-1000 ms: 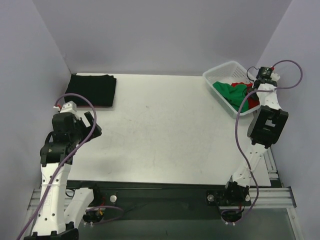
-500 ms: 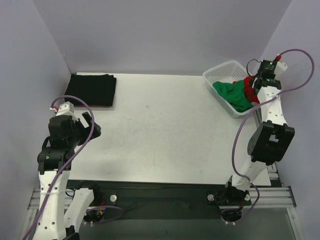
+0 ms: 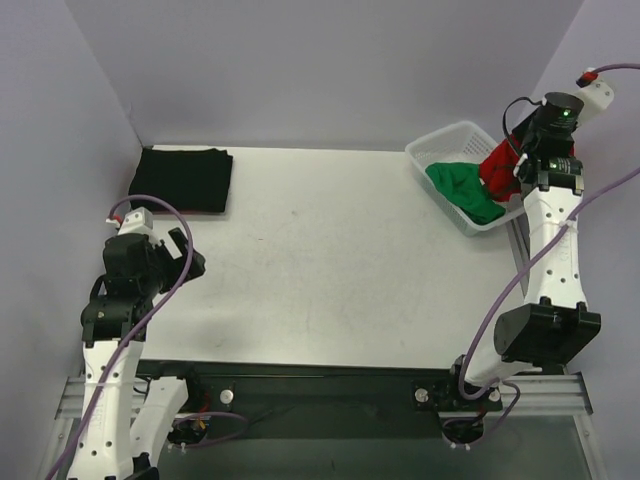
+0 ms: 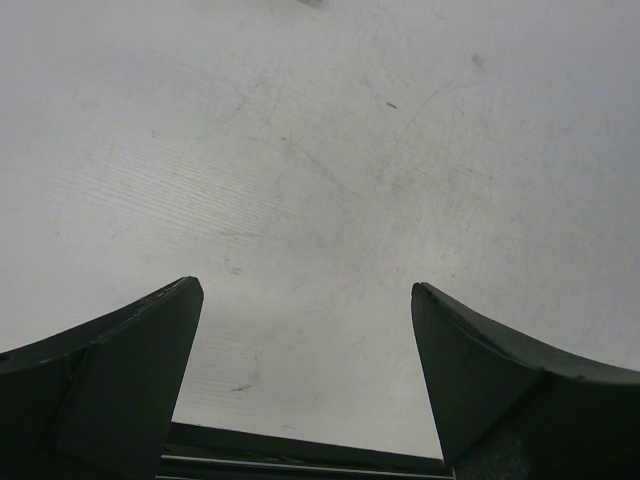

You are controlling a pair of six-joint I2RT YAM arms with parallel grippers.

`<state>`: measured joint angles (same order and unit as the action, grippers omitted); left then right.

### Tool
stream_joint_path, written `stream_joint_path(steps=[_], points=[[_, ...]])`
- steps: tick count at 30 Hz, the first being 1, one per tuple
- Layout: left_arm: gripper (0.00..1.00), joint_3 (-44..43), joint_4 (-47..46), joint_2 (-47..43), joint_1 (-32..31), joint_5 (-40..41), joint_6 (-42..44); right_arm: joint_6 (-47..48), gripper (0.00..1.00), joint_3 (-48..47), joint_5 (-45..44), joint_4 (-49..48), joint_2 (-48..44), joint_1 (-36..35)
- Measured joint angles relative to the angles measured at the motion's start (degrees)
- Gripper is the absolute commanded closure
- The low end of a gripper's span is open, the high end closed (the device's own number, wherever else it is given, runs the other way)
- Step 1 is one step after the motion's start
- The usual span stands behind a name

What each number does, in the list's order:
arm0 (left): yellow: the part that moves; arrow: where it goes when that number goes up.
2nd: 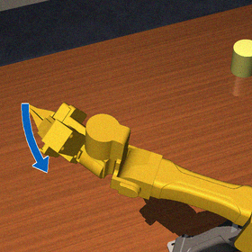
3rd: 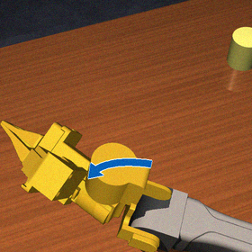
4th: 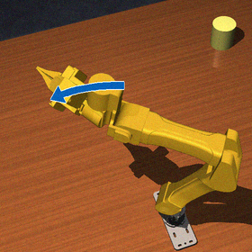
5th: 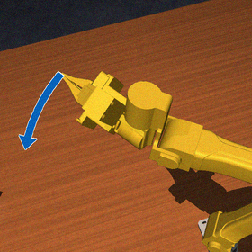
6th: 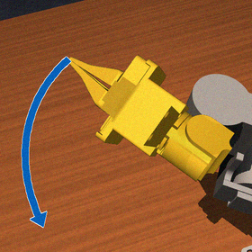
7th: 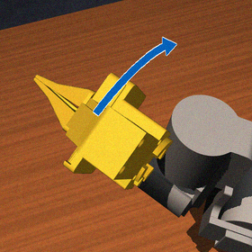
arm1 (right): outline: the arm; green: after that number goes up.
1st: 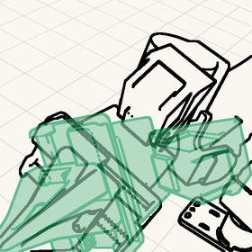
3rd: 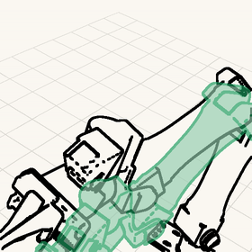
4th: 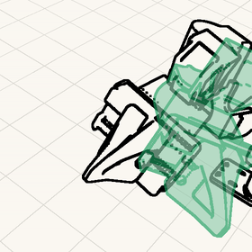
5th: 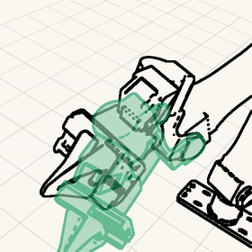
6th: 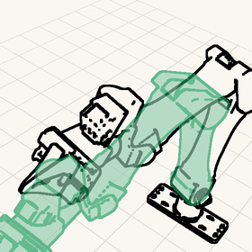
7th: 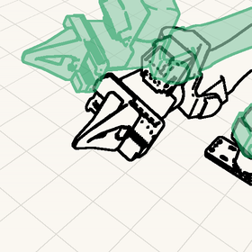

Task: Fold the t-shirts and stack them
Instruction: Grab crumpled tshirt from bin with the right arm, then move the tshirt to the center of the board

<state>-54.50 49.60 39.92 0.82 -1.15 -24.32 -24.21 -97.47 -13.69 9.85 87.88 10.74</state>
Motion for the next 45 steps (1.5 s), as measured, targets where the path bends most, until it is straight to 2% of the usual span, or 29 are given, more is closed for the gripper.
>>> stream_joint_path(steps=[5,9,16,21,23,24,25,27,28,32,37,45], points=[[0.03,-0.55,-0.59,0.74,0.00,-0.09,-0.02,1.84,1.00,-1.75,0.02,0.15,-3.39,-6.03],[0.03,-1.55,-0.72,1.14,-0.02,-0.20,0.00,2.89,1.00,-3.30,0.50,0.15,-7.19,-14.49],[0.03,-3.54,-0.70,1.11,-0.04,-0.11,0.04,3.02,1.00,-13.88,4.55,2.27,-7.54,-29.31],[0.04,-3.82,-0.68,1.03,-0.04,-0.09,-0.07,-0.81,1.00,-16.74,9.16,3.78,-7.58,-39.10],[0.06,-3.82,-0.68,1.03,-0.04,-0.04,-0.15,-3.23,0.98,-13.57,10.84,3.82,-8.44,-40.85],[0.07,-3.82,-0.70,1.03,-0.04,-0.04,-0.24,-4.55,0.74,-10.40,11.23,3.58,-9.35,-41.20],[0.09,-3.82,-0.72,1.05,-0.04,-0.04,-0.37,-6.01,0.59,-6.49,11.23,3.76,-10.56,-41.29],[0.10,-3.65,-0.90,1.14,-0.04,-0.04,-0.63,-8.92,0.36,3.02,10.64,3.93,-12.96,-41.09],[0.12,-3.26,-1.25,1.18,-0.04,-0.13,-0.85,-10.08,0.33,8.37,10.01,4.57,-14.19,-40.81],[0.15,-0.90,-2.73,1.88,-1.97,-0.83,-2.43,-13.22,0.31,26.60,7.76,9.53,-15.26,-40.72],[0.19,3.91,-4.81,3.48,-7.48,-1.01,-5.86,-16.26,0.35,42.25,7.34,15.28,-17.11,-40.83],[0.21,9.57,-9.57,10.23,-26.16,3.56,-13.70,-21.68,0.42,50.66,8.70,15.67,-21.64,-40.83]])
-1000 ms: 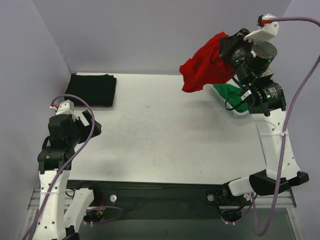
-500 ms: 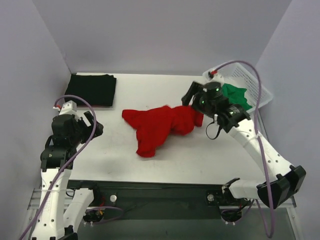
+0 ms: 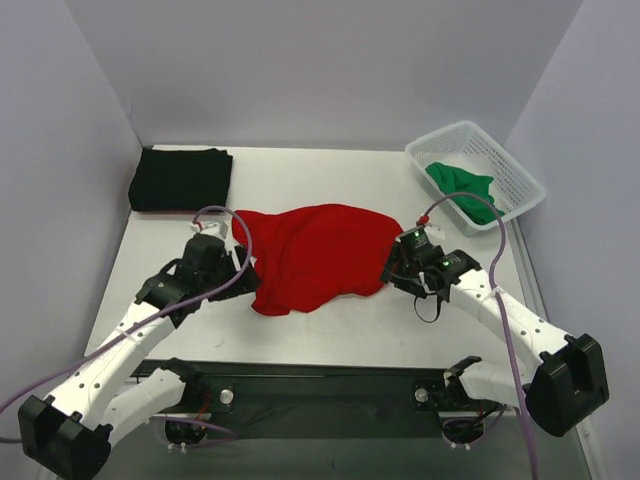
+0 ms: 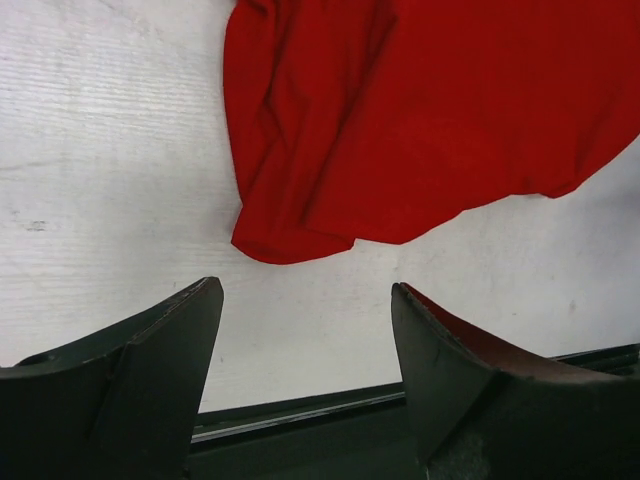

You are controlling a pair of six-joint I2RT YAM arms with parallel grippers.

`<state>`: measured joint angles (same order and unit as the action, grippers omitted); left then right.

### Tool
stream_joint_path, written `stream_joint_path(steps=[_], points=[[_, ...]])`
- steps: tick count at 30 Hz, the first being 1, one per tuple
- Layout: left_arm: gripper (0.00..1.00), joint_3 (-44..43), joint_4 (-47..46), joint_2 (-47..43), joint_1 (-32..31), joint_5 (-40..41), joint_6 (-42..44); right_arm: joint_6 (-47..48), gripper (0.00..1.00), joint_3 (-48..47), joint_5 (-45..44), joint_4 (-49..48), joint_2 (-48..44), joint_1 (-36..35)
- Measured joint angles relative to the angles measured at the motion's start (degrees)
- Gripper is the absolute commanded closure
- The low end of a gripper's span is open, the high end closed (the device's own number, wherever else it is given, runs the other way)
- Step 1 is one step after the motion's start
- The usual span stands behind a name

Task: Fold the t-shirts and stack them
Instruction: Move the tshirt to the center of the board

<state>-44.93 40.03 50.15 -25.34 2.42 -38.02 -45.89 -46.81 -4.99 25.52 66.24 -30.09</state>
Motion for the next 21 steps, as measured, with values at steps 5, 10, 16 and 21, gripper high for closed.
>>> stream_joint_path(steps=[5,10,16,21], points=[[0.29,0.74,-2.49,6.27,-3.98,2.29,-1.70,-2.10,0.44,2.91,1.68,-2.10,2.99,0.13],[0.38,2.36,-5.29,8.81,-3.98,4.04,-1.90,-2.12,0.47,2.93,3.17,-5.42,6.49,1.66],[0.39,3.45,-9.22,13.94,-4.13,4.57,-2.03,-2.60,0.52,2.97,6.43,-10.67,11.17,7.96],[0.38,5.66,-13.18,17.31,-4.13,4.85,-2.56,-2.08,0.55,2.89,7.43,-14.08,15.45,9.88]])
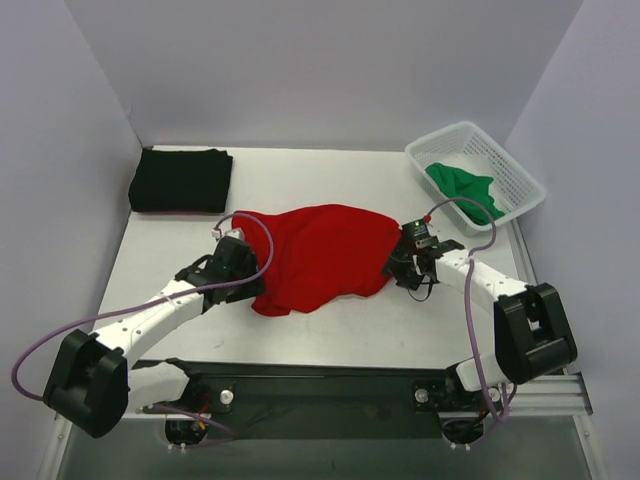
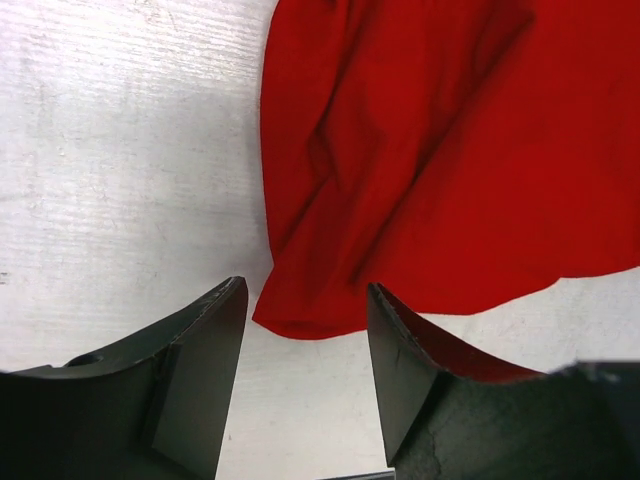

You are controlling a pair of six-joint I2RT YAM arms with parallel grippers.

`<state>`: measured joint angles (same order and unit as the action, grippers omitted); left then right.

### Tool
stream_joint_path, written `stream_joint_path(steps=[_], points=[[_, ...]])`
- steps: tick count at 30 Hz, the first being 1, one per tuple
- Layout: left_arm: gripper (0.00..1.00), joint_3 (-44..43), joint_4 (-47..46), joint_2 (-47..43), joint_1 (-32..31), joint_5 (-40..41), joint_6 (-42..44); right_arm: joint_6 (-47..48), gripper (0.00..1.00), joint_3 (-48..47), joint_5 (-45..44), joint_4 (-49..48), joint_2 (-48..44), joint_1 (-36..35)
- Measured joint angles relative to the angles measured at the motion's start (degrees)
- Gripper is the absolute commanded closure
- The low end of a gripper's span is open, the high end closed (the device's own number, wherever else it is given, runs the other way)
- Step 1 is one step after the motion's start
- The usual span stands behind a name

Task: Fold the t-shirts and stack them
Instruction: Move the tshirt to the center of the board, then flatten out the tshirt

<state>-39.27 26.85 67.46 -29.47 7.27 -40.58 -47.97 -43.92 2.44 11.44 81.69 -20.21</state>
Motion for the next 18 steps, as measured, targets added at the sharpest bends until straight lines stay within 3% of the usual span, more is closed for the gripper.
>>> stream_joint_path(steps=[13,18], points=[[0.37,1.77,-10.19,8.02,0.81,-1.84,-0.66,2.27,0.68,-3.63,0.66,-2.64,7.93,-0.07],[0.43,2.23,-13.75,11.58,1.99,-3.43,-0.74,2.89,0.72,-4.33,0.66,-2.80,8.00,-0.07]])
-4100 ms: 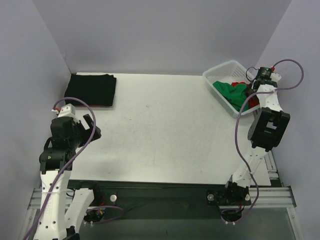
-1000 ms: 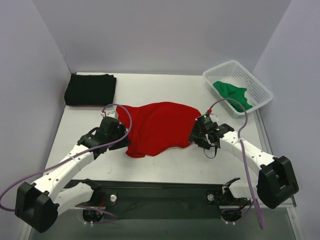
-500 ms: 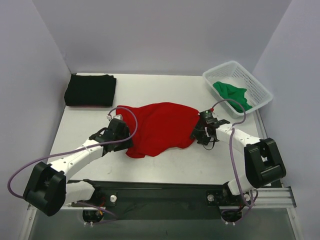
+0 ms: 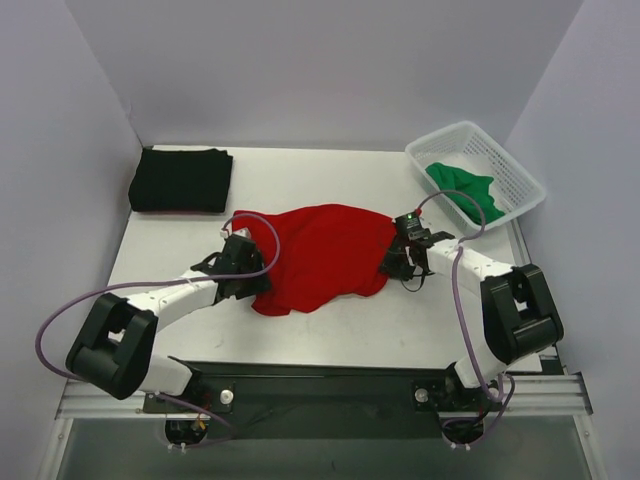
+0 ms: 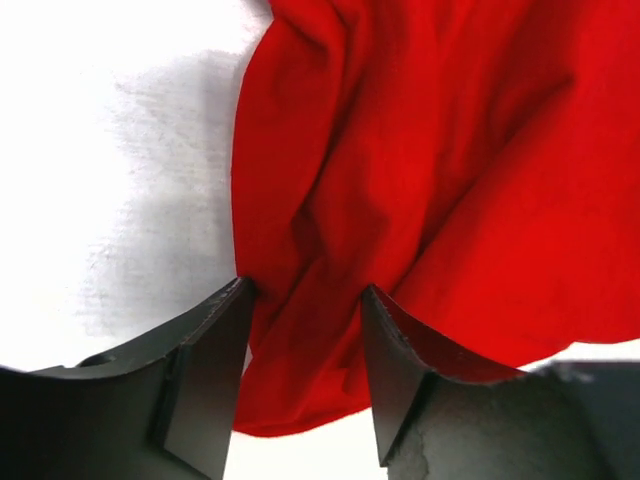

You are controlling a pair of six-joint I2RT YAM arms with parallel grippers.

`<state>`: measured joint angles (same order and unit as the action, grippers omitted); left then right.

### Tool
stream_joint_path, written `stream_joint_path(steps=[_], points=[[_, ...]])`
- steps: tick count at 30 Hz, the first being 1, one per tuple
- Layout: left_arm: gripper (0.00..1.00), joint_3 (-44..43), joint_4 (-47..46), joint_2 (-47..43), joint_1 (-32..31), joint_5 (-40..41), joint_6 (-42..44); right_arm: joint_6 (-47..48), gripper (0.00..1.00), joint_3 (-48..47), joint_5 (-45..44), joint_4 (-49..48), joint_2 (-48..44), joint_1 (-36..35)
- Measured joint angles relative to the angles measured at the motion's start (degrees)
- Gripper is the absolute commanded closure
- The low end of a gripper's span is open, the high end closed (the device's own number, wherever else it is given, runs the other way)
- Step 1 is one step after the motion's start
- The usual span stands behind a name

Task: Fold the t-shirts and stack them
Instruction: Flatten out the tshirt

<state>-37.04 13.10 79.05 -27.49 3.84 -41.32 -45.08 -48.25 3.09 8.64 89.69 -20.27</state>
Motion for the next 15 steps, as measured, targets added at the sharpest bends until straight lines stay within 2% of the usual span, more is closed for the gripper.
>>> stream_joint_path(steps=[3,5,6,7,9,10,15], points=[[0.56,0.07,-1.88,1.40,0.28,-1.09,-0.04,0.35,0.77,-0.09,0.00,0.07,0.09,0.00],[0.64,0.07,-3.45,2.32,0.28,-1.97,0.00,0.55,0.85,-0.33,0.00,0.13,0.31,0.00],[0.74,0.07,-4.11,2.82,0.28,-2.56,0.00,0.68,0.89,-0.57,0.00,0.24,0.55,0.00],[0.79,0.07,-4.70,3.21,0.31,-2.99,-0.13,0.81,0.99,-0.92,0.00,0.28,0.87,0.00],[0.89,0.07,-5.25,3.63,0.44,-3.80,-0.07,1.16,1.00,-1.66,0.07,0.55,1.55,0.07],[0.98,0.07,-5.27,3.63,0.59,-4.13,-0.07,1.25,1.00,-1.99,0.11,0.76,1.73,0.20],[1.00,0.04,-3.76,0.52,3.87,-5.49,0.00,1.88,1.00,-3.93,0.35,4.07,0.20,2.97]])
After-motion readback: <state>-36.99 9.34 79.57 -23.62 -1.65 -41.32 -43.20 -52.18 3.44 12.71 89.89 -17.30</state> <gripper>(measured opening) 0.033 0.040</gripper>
